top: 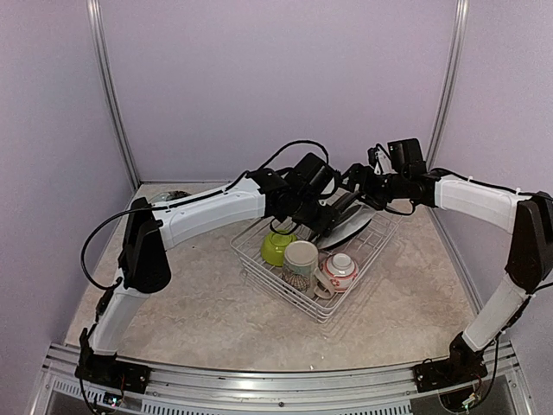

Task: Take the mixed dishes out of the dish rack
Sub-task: Grab the plate from the dish rack.

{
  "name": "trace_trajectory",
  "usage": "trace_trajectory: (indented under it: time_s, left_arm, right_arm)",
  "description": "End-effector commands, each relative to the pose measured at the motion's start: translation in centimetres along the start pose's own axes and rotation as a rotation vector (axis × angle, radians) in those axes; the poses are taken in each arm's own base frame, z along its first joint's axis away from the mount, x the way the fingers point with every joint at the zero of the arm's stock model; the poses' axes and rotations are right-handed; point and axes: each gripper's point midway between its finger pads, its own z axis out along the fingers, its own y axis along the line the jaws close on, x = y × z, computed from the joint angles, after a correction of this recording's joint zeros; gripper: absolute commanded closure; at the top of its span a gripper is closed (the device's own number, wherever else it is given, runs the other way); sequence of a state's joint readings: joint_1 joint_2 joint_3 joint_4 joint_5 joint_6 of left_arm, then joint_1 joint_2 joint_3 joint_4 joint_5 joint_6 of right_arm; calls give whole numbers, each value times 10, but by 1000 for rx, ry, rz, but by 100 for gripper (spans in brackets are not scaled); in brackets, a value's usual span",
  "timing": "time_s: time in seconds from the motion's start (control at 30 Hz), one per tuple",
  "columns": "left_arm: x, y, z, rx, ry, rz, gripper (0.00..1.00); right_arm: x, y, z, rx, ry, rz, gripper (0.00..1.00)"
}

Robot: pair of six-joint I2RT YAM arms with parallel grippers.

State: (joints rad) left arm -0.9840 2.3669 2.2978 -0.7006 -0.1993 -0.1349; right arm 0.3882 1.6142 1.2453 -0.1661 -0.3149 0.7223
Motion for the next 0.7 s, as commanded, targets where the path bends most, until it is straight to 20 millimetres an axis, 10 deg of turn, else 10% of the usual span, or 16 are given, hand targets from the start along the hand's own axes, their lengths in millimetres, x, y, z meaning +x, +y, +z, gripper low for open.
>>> trace_trajectory:
  time_s: [0.0,0.67]
  left_arm:
    - [0,11,8,-103,-1,83,31]
    - [0,6,21,-167,-40,190,71]
  right_arm:
    - [-8,16,-2,-36,-25,-34,12]
    - [-39,15,-36,69,-135,-52,0]
